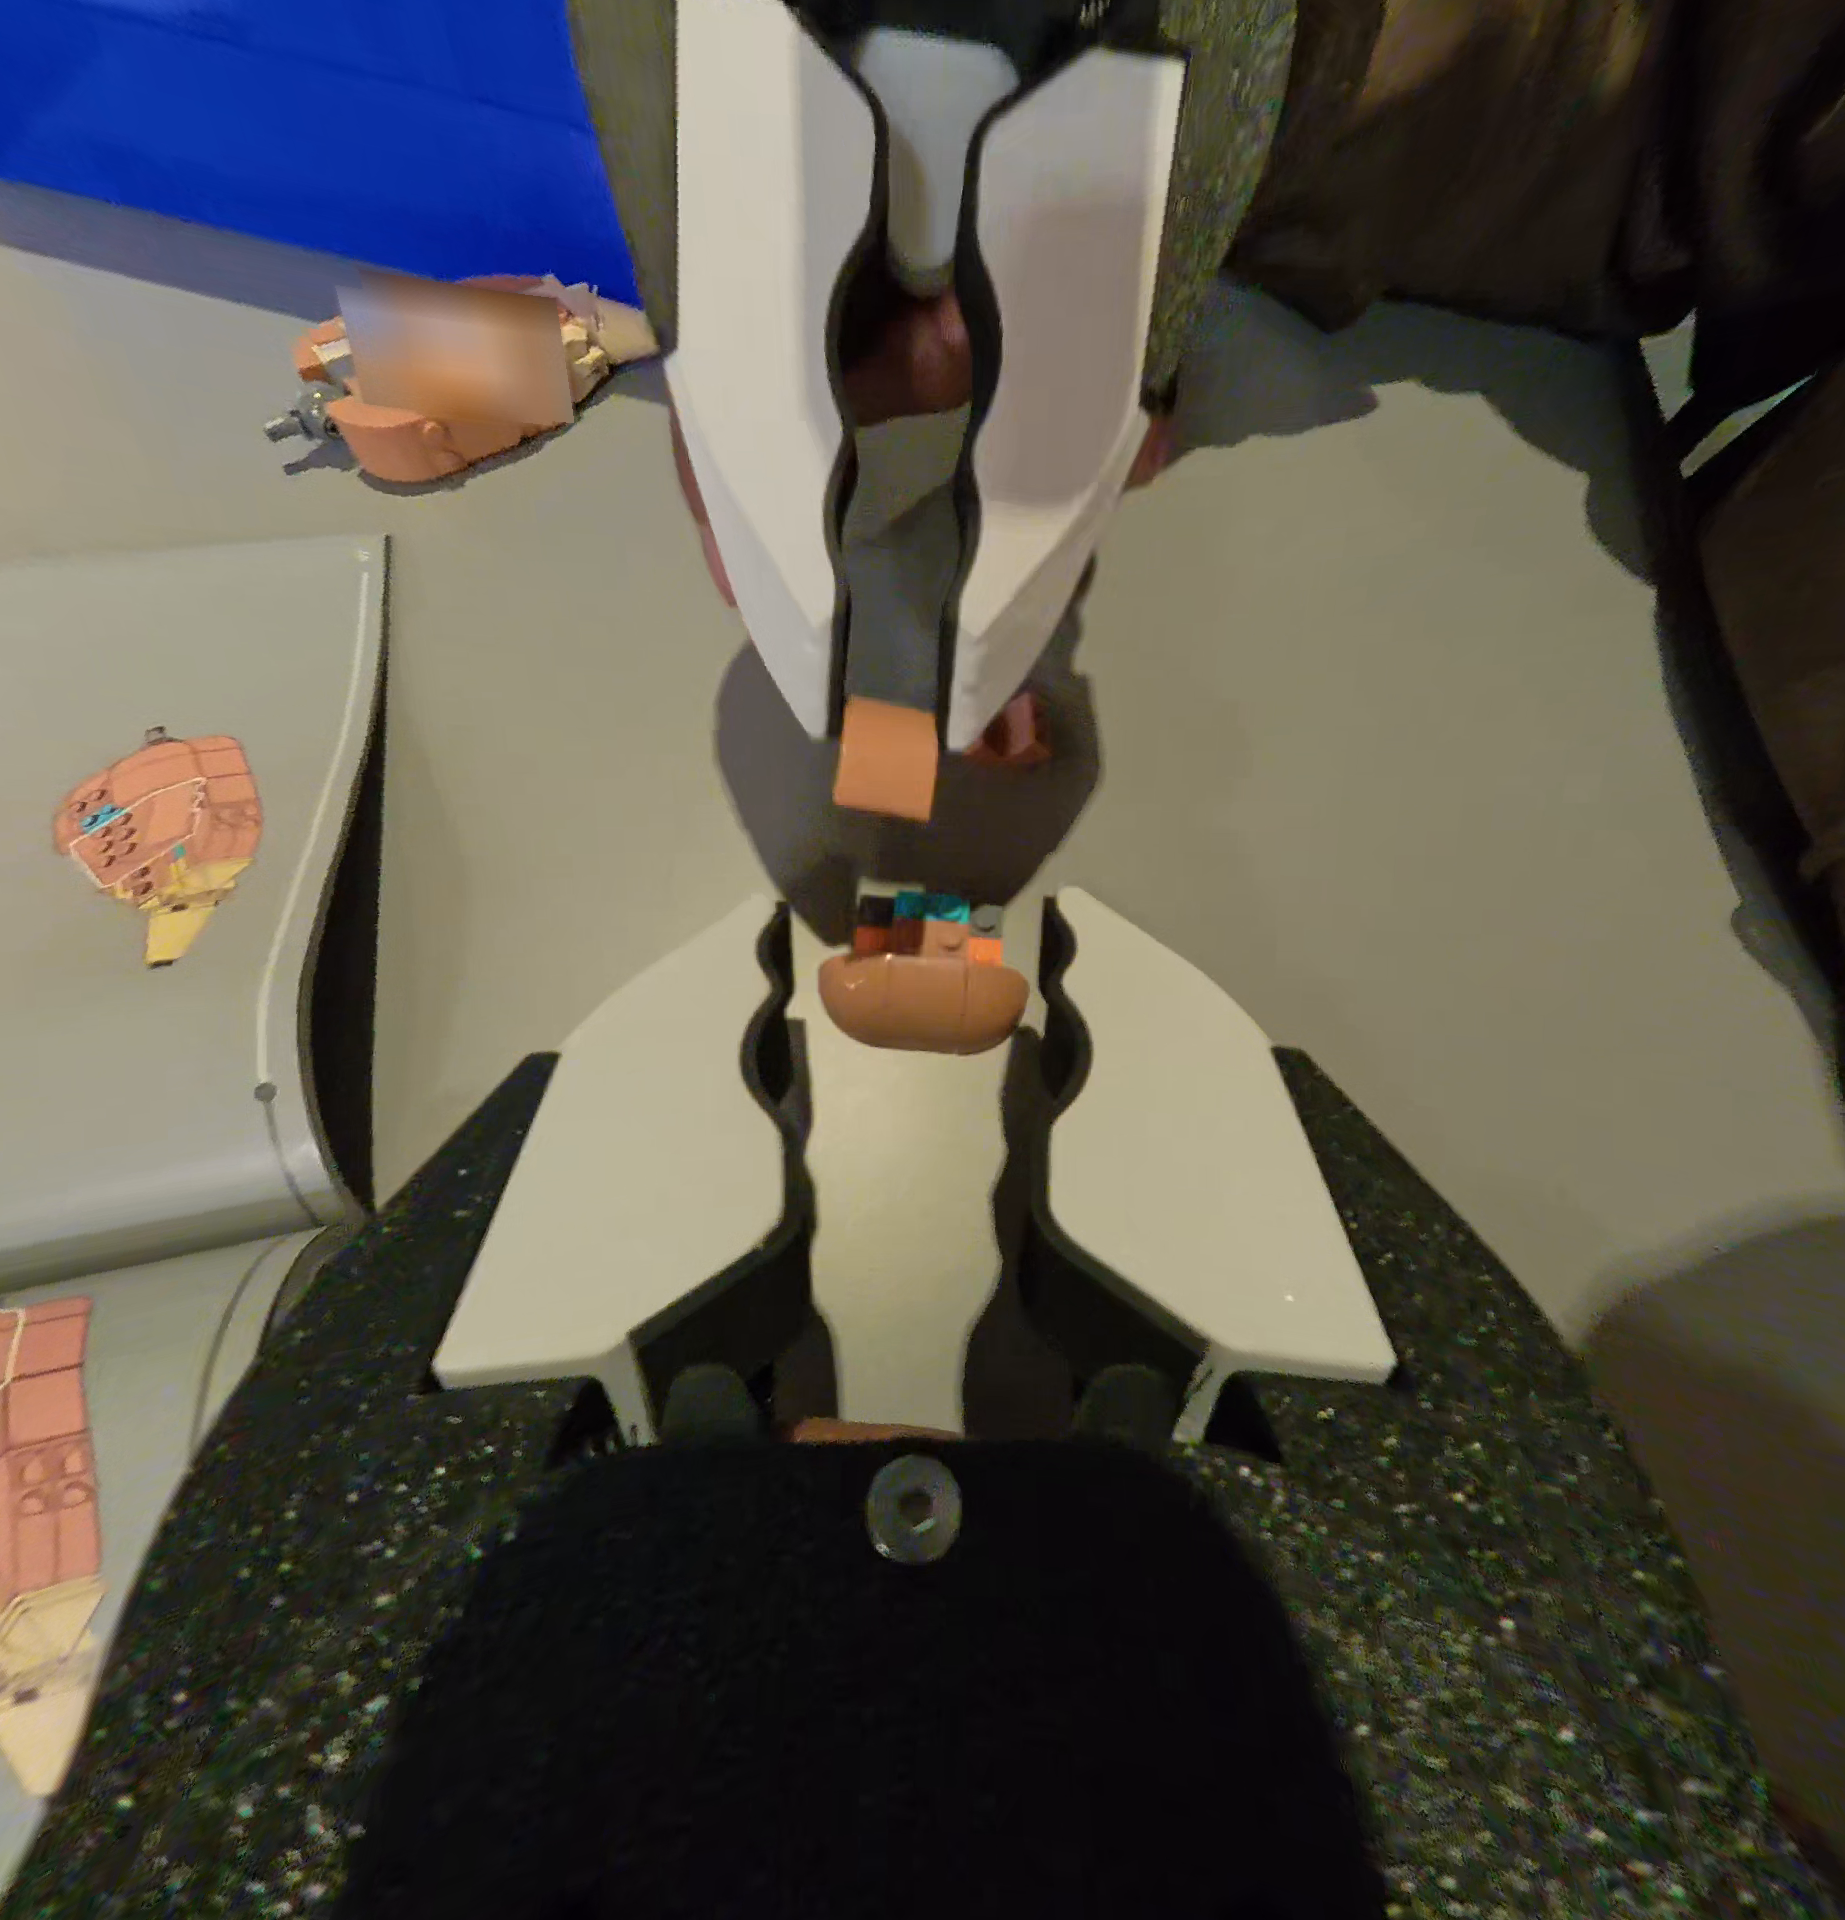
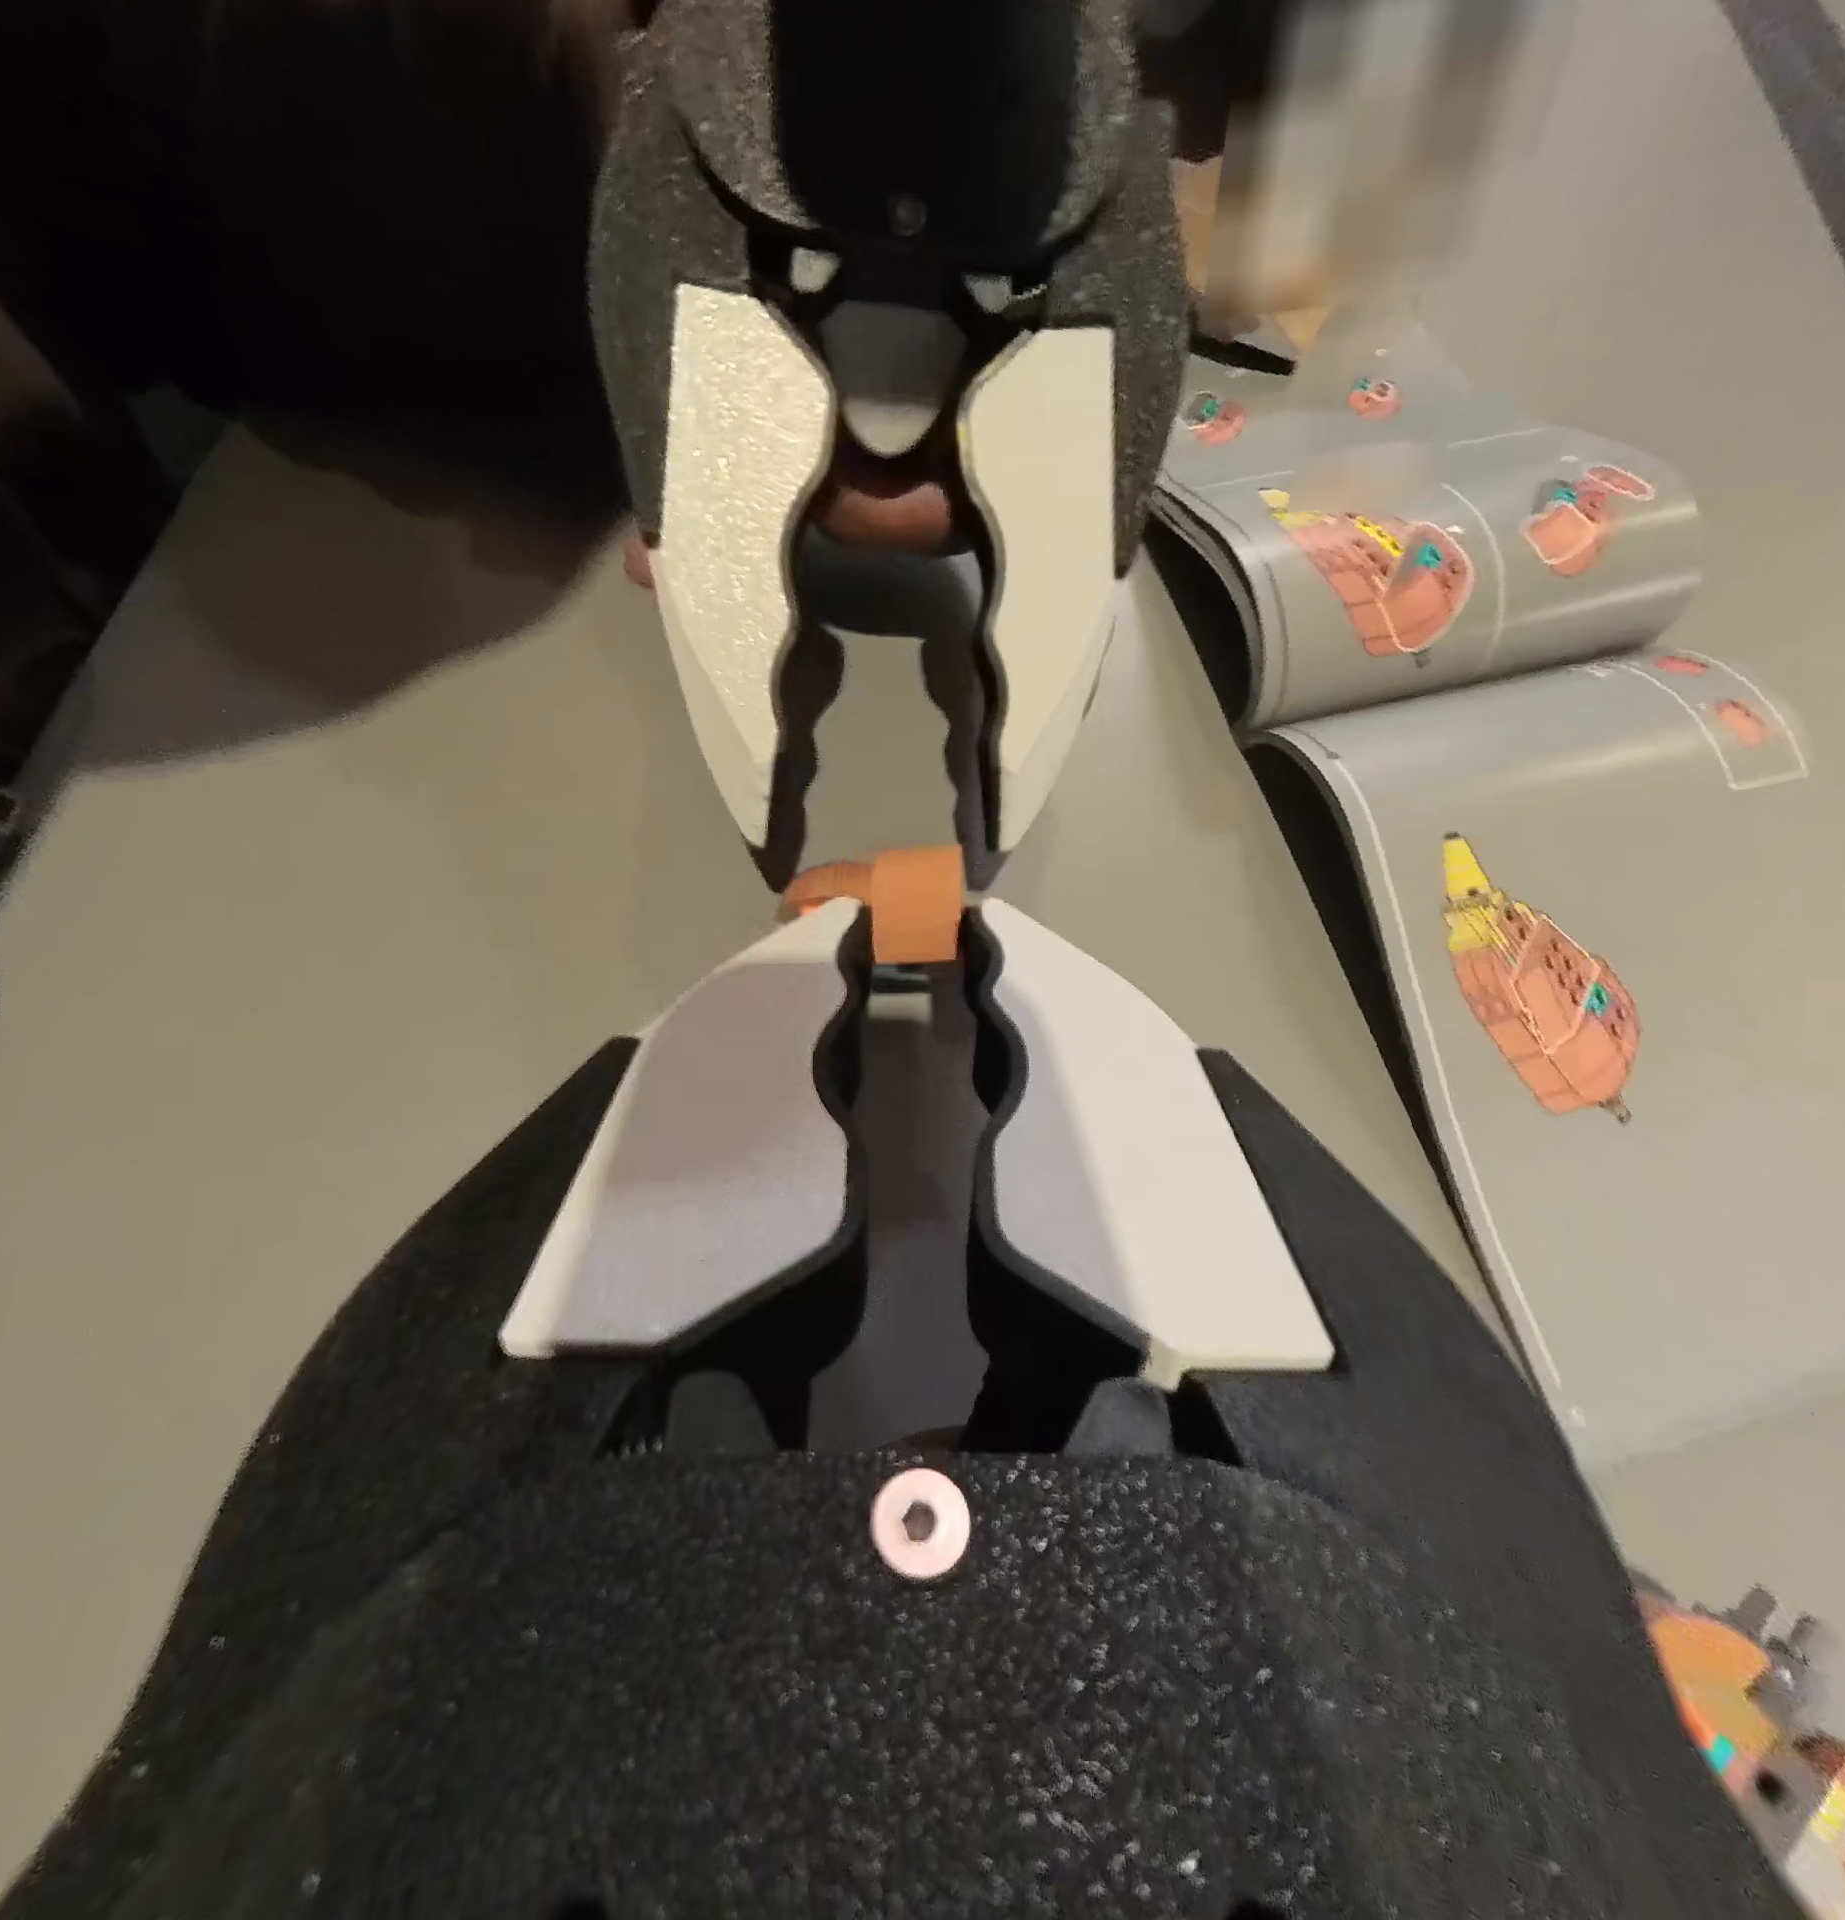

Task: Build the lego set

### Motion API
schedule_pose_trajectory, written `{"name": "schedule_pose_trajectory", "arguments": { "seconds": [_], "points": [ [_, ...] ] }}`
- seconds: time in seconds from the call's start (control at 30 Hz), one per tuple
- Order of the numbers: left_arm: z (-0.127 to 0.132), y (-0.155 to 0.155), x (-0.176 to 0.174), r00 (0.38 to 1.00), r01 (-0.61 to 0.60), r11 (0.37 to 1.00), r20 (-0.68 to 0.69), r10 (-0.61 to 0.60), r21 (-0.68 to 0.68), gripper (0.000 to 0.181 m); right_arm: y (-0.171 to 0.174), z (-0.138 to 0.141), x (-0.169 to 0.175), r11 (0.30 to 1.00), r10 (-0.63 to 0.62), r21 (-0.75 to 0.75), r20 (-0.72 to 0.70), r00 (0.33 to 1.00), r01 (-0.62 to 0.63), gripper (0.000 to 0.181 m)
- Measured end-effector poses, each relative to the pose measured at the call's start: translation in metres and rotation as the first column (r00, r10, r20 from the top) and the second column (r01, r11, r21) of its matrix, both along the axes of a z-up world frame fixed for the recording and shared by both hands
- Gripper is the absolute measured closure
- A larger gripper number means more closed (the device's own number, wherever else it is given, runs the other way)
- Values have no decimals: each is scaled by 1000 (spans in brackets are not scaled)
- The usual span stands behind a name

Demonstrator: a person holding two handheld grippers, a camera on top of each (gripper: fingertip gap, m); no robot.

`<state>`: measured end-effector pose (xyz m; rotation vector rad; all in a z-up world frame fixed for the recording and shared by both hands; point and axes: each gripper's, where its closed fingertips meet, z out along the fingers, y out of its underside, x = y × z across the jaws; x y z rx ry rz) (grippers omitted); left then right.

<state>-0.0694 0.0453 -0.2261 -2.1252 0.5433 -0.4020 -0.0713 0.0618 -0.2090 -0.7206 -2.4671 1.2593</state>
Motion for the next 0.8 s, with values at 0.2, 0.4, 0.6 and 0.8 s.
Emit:
{"name": "schedule_pose_trajectory", "arguments": {
  "seconds": [0.2, 0.4, 0.6, 0.8],
  "points": [
    [-21, -1, -6, 986, 22, 1000, -166, -25, -20, 123, 7, 1, 4, 991, -125, -40, -2, 992, 125, 165],
    [-35, 1, 3, 980, 59, 996, -188, -72, -71, 134, 9, 1, 18, 977, -202, -71, -17, 979, 200, 165],
    [-35, 5, 3, 982, 16, 997, -188, -30, -75, 134, 15, -2, 24, 945, -318, -84, -31, 947, 315, 165],
    [-35, 20, -4, 971, -202, 973, -154, 183, -115, 134, 25, -5, 26, 904, -421, -97, -37, 906, 416, 165]
  ]
}}
